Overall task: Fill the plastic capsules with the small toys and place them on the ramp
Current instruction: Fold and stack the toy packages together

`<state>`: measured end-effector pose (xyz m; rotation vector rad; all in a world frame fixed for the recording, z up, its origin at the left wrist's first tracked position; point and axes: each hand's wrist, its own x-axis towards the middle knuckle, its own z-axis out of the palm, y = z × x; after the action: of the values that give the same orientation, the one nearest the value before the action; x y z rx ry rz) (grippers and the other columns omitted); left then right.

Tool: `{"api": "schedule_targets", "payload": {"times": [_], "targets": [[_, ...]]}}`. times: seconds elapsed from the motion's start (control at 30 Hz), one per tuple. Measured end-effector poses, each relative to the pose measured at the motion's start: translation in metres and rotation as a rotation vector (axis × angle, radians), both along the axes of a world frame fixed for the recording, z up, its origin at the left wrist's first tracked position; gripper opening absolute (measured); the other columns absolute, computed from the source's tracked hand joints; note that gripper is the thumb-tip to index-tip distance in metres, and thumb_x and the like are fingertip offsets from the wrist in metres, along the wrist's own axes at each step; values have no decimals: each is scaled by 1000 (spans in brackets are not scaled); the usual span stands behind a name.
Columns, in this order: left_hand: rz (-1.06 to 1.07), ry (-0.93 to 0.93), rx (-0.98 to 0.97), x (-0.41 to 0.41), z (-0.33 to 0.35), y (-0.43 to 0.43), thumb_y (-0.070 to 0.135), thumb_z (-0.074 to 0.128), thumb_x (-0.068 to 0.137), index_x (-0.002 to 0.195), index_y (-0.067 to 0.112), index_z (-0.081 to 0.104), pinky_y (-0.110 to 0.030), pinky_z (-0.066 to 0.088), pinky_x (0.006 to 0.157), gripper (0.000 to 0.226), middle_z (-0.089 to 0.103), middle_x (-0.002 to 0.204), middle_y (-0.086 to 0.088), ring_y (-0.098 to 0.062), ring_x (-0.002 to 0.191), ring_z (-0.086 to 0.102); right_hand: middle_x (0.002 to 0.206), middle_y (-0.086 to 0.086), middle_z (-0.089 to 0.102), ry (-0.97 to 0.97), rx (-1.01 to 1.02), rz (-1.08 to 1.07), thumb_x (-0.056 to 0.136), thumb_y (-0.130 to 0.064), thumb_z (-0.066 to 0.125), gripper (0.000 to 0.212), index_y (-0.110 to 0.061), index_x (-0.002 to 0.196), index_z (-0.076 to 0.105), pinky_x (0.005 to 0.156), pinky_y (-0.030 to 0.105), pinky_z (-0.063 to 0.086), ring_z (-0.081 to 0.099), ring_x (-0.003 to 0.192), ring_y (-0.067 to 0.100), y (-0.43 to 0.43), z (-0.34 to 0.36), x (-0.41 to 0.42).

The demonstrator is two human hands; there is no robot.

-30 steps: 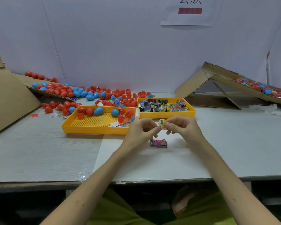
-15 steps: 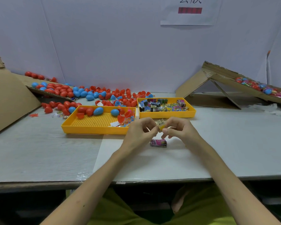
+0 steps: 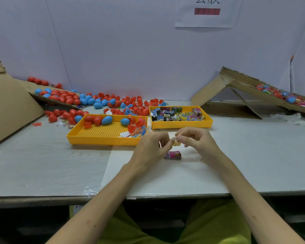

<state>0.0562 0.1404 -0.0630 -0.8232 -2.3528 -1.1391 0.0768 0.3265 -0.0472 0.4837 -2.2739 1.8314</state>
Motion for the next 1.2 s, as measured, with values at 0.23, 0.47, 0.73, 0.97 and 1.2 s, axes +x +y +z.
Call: {"api": "schedule_targets", "payload": {"times": [0.23, 0.47, 0.73, 0.97, 1.2], "targets": [[5, -5, 31, 3, 1, -1, 18, 69, 90, 67, 10, 61, -13, 31, 54, 27, 54, 54, 3, -13, 52, 48, 85, -5, 70, -30, -65, 26, 85, -17, 70, 9, -12, 80, 75, 63, 23, 47, 56, 70, 7, 2, -1, -2], [18, -2, 14, 3, 2, 0, 16, 68, 90, 76, 12, 65, -24, 42, 52, 15, 59, 60, 5, -11, 55, 54, 90, -2, 69, -50, -40, 50, 76, -28, 72, 17, -13, 80, 78, 66, 24, 49, 59, 79, 10, -1, -2, -2], [20, -37, 14, 4, 2, 1, 17, 62, 92, 70, 12, 59, -21, 36, 50, 23, 52, 56, 8, -11, 53, 49, 87, -2, 70, -25, -121, 63, 75, -22, 74, 9, -14, 76, 79, 67, 22, 51, 62, 79, 10, 0, -2, -1], [-4, -54, -13, 6, 5, 2, 14, 58, 94, 68, 15, 57, -21, 30, 50, 25, 48, 55, 8, -10, 51, 43, 86, 6, 70, -76, -185, 130, 77, -18, 71, 12, -9, 80, 78, 68, 24, 50, 58, 77, 16, 0, 1, 0], [68, -5, -50, 6, 7, 0, 17, 62, 94, 73, 8, 64, -23, 27, 49, 23, 52, 57, -2, -15, 52, 44, 73, 2, 66, -142, -144, 135, 81, -25, 69, 21, -11, 95, 77, 63, 21, 48, 49, 63, 11, -1, 0, 1]]}}
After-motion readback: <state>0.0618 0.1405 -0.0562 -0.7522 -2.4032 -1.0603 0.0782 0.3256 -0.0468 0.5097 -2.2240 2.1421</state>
